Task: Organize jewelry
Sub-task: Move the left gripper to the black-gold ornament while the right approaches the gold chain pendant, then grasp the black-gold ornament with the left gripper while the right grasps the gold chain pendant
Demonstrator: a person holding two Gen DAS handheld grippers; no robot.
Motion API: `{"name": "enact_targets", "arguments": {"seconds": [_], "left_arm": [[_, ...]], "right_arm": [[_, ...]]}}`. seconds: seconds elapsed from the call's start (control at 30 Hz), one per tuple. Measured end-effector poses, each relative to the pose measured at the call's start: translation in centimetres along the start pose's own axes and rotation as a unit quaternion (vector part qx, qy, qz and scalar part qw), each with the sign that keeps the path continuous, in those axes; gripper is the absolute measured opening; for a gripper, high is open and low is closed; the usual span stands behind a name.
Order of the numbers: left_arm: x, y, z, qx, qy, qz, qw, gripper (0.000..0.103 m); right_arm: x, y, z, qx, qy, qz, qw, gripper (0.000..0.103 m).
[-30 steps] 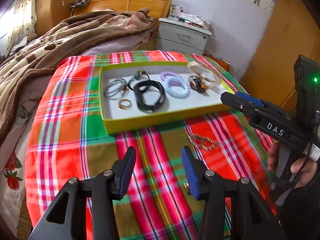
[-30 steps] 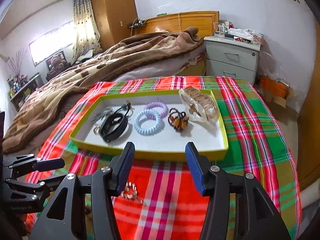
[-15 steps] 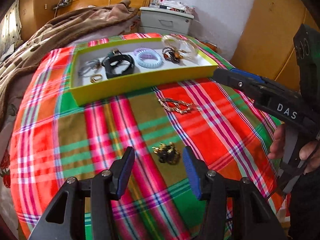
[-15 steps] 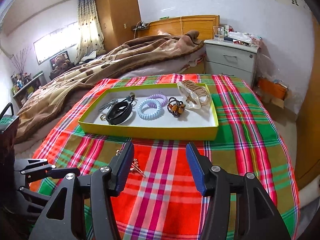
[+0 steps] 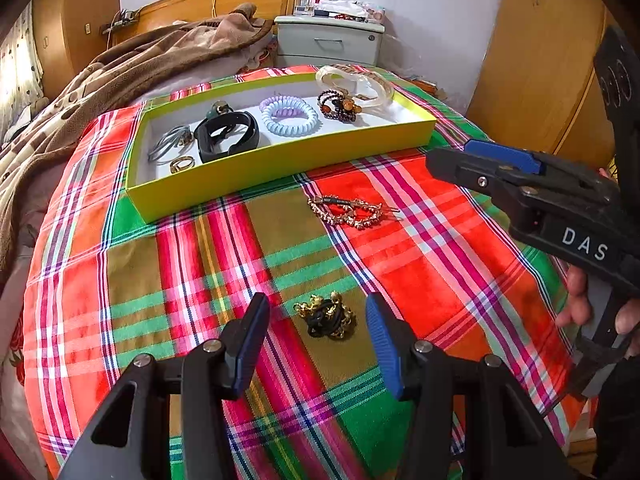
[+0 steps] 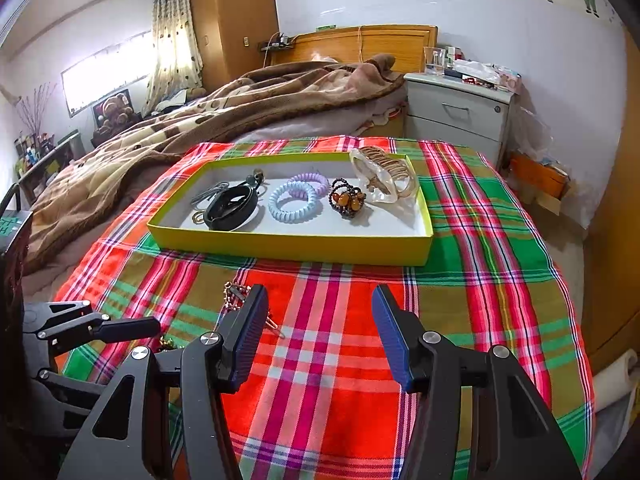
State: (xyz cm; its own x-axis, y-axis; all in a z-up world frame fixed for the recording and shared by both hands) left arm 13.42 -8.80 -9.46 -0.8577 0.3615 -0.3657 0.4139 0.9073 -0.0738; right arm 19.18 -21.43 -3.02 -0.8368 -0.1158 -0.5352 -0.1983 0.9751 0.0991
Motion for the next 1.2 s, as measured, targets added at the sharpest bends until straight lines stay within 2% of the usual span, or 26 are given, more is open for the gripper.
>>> {"name": "enact_targets", "arguments": {"seconds": [0.03,0.17,0.33,0.57,0.7,0.83,0.9,1.2], "left_arm": [[0.0,0.0,0.0,-0.001,0.000,0.002,1.0000,0.052],[0.0,0.3,0.0,-0.024,-0.005,0.010,0.9997,0.034],[0.1,1.1,-0.2,-0.008,-0.006,-0.003,0.9999,0.026],[0.0,2.3,-0.7,-0.001,-0.010,-0.016,0.9998,0.026],[-0.3,3.7,-1.2,-0.006,-0.016,-0.032,0.9993,0.026],[-0.4,5.1,-1.6,-0.009,-0.021,-0.049,0.9985,0.026],[-0.4,5.7,-1.6,-0.009,-0.021,-0.054,0.9983,0.026],[-0.3,6.6,-1.4,-0.002,-0.019,-0.068,0.9975,0.026]], "right_arm": [[0.0,0.0,0.0,-0.002,0.000,0.000,1.000,0.055],[-0.1,0.3,0.1,-0.001,0.003,0.000,1.000,0.055],[-0.1,0.8,0.4,-0.002,0.008,-0.003,1.000,0.055],[-0.1,1.4,1.1,-0.004,0.019,-0.015,1.000,0.055],[-0.2,2.9,2.1,-0.013,0.030,-0.050,0.998,0.055],[-0.1,4.9,3.5,-0.033,0.053,-0.098,0.993,0.055],[-0.2,5.7,4.0,-0.060,0.063,-0.111,0.990,0.055],[-0.1,6.0,6.3,-0.052,0.101,-0.134,0.984,0.055]]}}
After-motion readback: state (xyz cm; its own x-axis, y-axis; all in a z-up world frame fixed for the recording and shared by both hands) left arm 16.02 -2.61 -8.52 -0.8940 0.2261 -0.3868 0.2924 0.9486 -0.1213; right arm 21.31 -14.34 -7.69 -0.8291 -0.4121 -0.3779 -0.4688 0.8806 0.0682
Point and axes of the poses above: each gripper's, at about its wrist camera, not at the fingertips, and z roughly the way its jaws point, y to its left, x to its underside, the point moved 9 cm from there along z, roughly the way its jaws point, and after that the axes turned 15 degrees about y, right-handed, at the moved point
